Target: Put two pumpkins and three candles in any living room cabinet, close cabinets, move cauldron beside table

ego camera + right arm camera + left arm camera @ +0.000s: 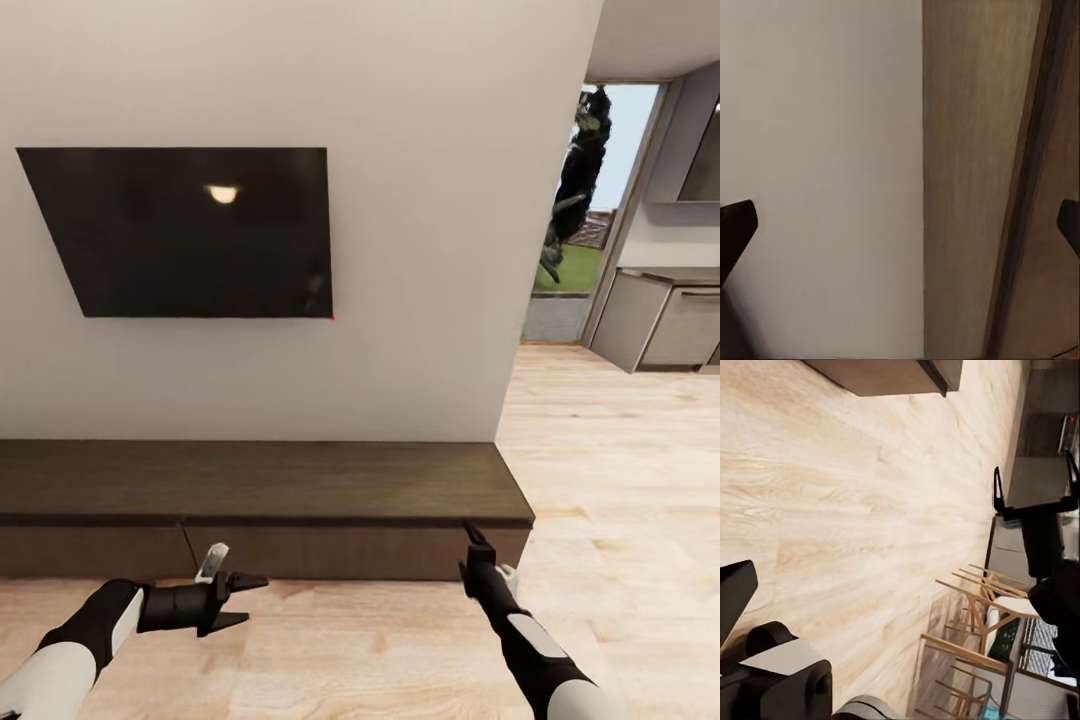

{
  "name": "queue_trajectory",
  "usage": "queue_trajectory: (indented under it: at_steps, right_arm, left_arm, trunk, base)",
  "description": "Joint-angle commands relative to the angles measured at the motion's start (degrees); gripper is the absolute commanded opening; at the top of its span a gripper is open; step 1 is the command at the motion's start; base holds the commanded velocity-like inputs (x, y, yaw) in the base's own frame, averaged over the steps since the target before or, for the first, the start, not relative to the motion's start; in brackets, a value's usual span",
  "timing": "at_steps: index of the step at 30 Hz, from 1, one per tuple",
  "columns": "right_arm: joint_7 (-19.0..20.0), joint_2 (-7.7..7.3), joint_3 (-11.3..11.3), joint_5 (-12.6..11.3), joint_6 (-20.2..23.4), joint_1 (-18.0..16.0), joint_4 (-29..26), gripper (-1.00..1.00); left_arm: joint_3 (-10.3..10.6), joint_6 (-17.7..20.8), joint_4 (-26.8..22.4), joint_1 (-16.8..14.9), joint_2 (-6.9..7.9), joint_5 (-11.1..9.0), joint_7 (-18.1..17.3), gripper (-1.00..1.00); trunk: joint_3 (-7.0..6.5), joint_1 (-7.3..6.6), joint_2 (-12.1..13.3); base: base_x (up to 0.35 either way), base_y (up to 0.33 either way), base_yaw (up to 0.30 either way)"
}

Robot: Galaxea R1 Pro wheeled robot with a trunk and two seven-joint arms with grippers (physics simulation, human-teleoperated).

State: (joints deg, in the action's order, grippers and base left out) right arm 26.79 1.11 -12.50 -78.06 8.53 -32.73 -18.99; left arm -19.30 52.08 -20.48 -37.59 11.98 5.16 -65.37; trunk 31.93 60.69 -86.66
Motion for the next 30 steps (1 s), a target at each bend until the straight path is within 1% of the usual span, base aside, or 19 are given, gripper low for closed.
queue_trajectory:
  at_steps: [1,3,6,8,12,18,20,21,22,24,28,30]
  right_arm:
    - [1.9,-0.05,0.01,0.07,0.0,0.01,0.26,1.0]
    - [4.36,0.03,0.01,0.1,-0.05,-0.02,0.52,1.0]
    - [5.7,0.18,0.07,0.07,-0.19,-0.01,0.66,1.0]
    - [5.98,0.26,0.21,0.21,-1.06,-0.02,0.69,1.0]
    - [5.95,0.34,0.42,0.35,-4.32,-0.01,0.63,1.0]
    - [6.64,0.4,0.29,-0.17,-4.7,0.01,0.69,1.0]
    - [8.68,0.39,0.23,-0.37,-4.56,0.02,0.86,1.0]
    - [11.01,0.38,0.21,-0.44,-4.52,0.03,1.3,1.0]
    - [12.49,0.4,0.21,-0.45,-4.53,0.03,1.63,1.0]
    - [14.4,0.44,0.2,-0.34,-4.77,0.03,2.02,1.0]
    - [15.18,0.46,0.3,0.12,-5.16,0.03,2.24,1.0]
    - [15.2,0.45,0.34,0.23,-5.18,0.03,2.27,1.0]
  left_arm:
    - [0.03,0.75,0.0,0.02,0.06,0.04,-1.27,1.0]
    - [0.16,2.05,0.0,0.03,0.11,0.27,-3.98,1.0]
    - [0.13,2.77,0.0,-0.01,0.26,0.43,-6.23,1.0]
    - [0.11,2.95,0.0,-0.02,0.3,0.33,-6.77,1.0]
    - [0.1,3.09,-0.01,-0.02,0.39,0.18,-7.09,1.0]
    - [0.07,3.13,-0.04,-0.02,0.41,0.12,-7.15,1.0]
    - [0.16,3.17,-0.03,-0.02,0.43,0.12,-7.19,1.0]
    - [0.22,3.18,-0.04,-0.02,0.42,0.11,-7.21,1.0]
    - [0.26,3.21,-0.04,-0.02,0.42,0.1,-7.21,1.0]
    - [0.34,3.56,-0.04,-0.02,0.48,0.07,-7.63,1.0]
    - [0.52,4.43,-0.07,0.01,1.25,0.48,-11.22,1.0]
    - [0.56,4.53,-0.08,0.02,1.52,0.57,-12.42,1.0]
  trunk:
    - [0.18,0.23,-0.42]
    - [0.54,0.67,-1.22]
    - [1.08,1.32,-2.42]
    - [1.44,1.76,-3.22]
    - [2.16,2.64,-4.83]
    - [3.24,3.96,-7.23]
    - [3.6,4.4,-8.04]
    - [3.78,4.62,-8.44]
    - [3.95,4.84,-8.84]
    - [4.31,5.28,-9.64]
    - [5.03,6.16,-11.25]
    - [5.39,6.6,-12.05]
  base:
    - [0.0,0.0,0.0]
    - [0.0,0.0,0.0]
    - [0.0,0.0,0.0]
    - [0.0,0.0,0.0]
    - [0.0,0.0,0.0]
    - [0.0,0.0,0.0]
    - [0.0,0.0,0.0]
    - [0.0,0.0,0.0]
    - [0.0,0.0,0.0]
    - [0.0,0.0,0.0]
    - [0.0,0.0,0.0]
    - [0.0,0.0,0.0]
